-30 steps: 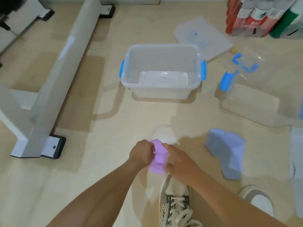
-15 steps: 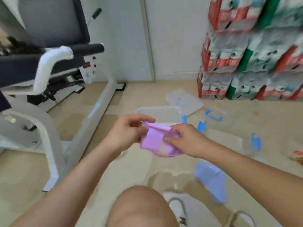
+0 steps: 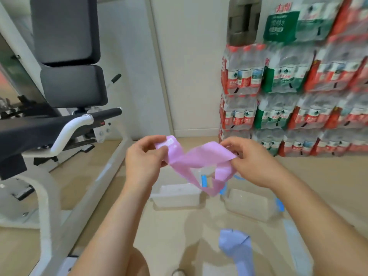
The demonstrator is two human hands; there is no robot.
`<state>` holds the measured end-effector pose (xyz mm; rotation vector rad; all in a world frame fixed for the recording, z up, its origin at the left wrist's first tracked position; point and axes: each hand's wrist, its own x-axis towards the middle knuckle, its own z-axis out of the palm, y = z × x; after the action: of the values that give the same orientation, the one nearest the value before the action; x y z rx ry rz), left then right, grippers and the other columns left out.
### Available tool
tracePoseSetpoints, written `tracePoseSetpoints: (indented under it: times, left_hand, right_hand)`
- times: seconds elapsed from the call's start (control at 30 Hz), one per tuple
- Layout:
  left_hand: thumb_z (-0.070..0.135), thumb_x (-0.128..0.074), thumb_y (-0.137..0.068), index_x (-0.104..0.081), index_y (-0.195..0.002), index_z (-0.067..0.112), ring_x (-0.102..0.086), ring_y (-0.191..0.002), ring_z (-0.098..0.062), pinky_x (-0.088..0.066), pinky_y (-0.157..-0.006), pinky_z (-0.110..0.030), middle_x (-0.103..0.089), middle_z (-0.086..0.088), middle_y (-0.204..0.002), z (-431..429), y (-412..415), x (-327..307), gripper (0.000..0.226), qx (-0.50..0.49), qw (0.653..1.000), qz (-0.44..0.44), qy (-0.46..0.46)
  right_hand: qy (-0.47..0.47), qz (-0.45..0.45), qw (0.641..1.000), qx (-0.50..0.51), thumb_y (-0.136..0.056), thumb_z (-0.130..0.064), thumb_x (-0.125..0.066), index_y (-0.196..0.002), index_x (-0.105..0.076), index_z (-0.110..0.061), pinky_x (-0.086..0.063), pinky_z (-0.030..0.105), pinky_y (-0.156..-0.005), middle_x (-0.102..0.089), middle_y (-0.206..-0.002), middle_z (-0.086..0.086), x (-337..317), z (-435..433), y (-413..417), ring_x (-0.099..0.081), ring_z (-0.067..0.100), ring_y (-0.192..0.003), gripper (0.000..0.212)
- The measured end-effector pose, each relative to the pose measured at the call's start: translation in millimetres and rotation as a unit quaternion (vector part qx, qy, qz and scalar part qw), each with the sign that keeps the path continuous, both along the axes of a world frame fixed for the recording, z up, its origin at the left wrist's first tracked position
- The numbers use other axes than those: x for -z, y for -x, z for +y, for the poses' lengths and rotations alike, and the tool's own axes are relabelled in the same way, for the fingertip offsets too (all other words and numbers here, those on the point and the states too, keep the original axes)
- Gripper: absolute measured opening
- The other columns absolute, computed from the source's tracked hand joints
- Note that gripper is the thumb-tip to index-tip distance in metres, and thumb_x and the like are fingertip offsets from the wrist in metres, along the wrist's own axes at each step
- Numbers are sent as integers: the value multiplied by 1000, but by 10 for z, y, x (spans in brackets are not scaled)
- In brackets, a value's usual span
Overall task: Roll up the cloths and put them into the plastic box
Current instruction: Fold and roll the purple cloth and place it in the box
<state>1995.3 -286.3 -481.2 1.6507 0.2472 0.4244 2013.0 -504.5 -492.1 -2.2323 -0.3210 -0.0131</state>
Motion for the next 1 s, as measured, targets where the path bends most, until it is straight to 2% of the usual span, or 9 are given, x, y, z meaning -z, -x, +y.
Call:
tracePoseSetpoints:
  times: [0.07,0.2,0.3,0.43,0.53,0.6,0.7,0.83,1.0]
  left_hand:
    - [-4,-60,-81,-67,-104,19,-62,-64,-10,-55,-60,-21,-59,-3,-85,131,-21,35,33,-18,1000,-22,2]
    - [-8,-51,-82,-66,-109,20,-69,-80,-20,-54,-64,-27,-71,-5,-99,243,-18,35,42,48,995,-11,82]
    - [-7,-43,-82,-72,-88,19,-66,-67,-15,-53,-58,-24,-71,-1,-79,234,-5,34,39,82,995,31,55]
    - [0,-52,-86,-68,-93,8,-64,-67,-14,-51,-58,-21,-70,-3,-80,220,-3,101,20,132,987,95,-17]
    - [-5,-49,-83,-64,-96,7,-63,-66,-17,-53,-64,-28,-71,-5,-82,204,-2,109,23,136,987,89,14]
    - [-2,-49,-80,-66,-94,16,-52,-54,-16,-45,-52,-24,-66,-3,-71,203,8,117,28,151,982,112,-5]
    - [13,-48,-66,-69,-84,16,-29,-41,-13,-23,-39,-18,-47,-4,-57,197,42,150,28,231,954,167,-94]
    - [37,-62,-66,-64,-82,1,-49,-46,-18,-36,-45,-23,-63,-10,-63,156,103,140,39,356,901,208,-134]
    - [45,-81,-57,-69,-74,14,-67,-65,-18,-47,-61,-24,-66,-6,-62,182,102,160,37,372,888,198,-186]
  right_hand:
    - [56,8,998,-18,-79,-6,-53,-97,-66,-34,-54,32,-70,-71,-89,-11,2,-29,-27,-67,12,-77,36]
    - [123,1,992,-26,-79,-8,-57,-87,-67,-34,-46,24,-58,-65,-71,-9,-11,42,-40,-57,8,-61,29]
    - [2,-49,998,49,-83,-7,-55,-85,-70,-29,-47,20,-58,-69,-72,-5,-21,87,-78,-65,11,-63,27]
    - [-166,-54,975,137,-90,-13,-50,-90,-72,-22,-34,12,-40,-70,-75,5,-77,84,-157,-65,14,-49,23]
    - [-216,-5,964,154,-88,-12,-48,-82,-70,-8,-33,20,-48,-62,-71,14,-87,57,-147,-51,18,-57,23]
    - [-231,27,956,176,-87,-11,-46,-81,-67,-4,-35,27,-57,-57,-77,11,-90,47,-130,-46,19,-68,22]
    - [-256,60,947,184,-91,-13,-40,-86,-64,-10,-47,25,-49,-58,-86,10,-98,56,-97,-53,22,-75,24]
    - [-345,108,915,178,-93,-9,-35,-99,-61,-6,-60,30,-55,-63,-85,14,-134,61,-62,-67,30,-74,27]
    - [-314,84,914,244,-89,-8,-37,-84,-62,-9,-57,30,-56,-63,-79,13,-119,-71,-87,-64,29,-66,25]
